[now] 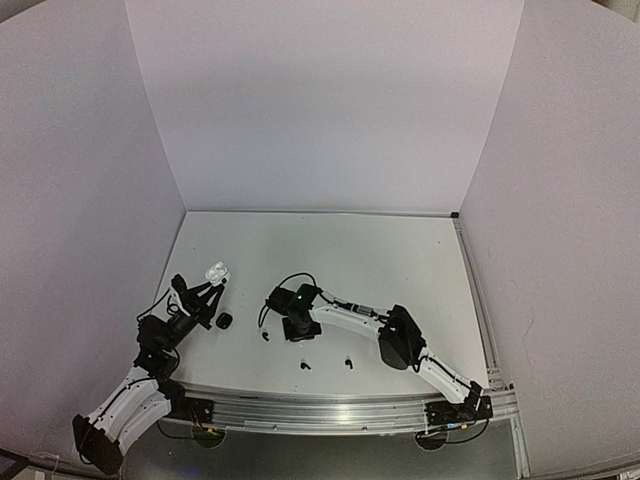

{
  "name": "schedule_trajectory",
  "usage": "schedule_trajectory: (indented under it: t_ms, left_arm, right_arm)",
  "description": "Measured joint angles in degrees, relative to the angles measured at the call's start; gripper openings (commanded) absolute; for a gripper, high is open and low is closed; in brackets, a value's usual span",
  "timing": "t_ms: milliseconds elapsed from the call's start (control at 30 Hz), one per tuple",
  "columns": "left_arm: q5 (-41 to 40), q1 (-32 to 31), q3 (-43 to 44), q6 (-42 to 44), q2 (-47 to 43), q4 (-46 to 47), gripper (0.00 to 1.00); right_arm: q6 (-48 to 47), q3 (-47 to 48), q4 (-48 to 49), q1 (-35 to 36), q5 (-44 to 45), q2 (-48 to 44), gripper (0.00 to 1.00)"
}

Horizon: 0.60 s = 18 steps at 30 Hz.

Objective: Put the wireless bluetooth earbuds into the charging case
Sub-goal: Pick up the left earbud from the center of the board.

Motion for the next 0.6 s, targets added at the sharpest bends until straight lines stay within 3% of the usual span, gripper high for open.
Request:
schedule_trajectory:
  t_ms: [233, 400, 600]
  left_arm:
    - [0.00, 0.00, 0.00, 0.00, 0.00, 0.00, 0.00]
    - [0.00, 0.00, 0.00, 0.02, 0.00, 0.00, 0.00]
    - [-0.02, 0.00, 0.00, 0.03, 0.00, 0.00, 0.00]
  right_arm:
    - [0.04, -0.47, 0.22, -0.02, -0.04, -0.23, 0.16]
    - [0.21, -0.47, 0.07, -0.02, -0.20, -0.26, 0.01]
    - [0.33, -0.49, 0.12, -0.02, -0.34, -0.40, 0.00]
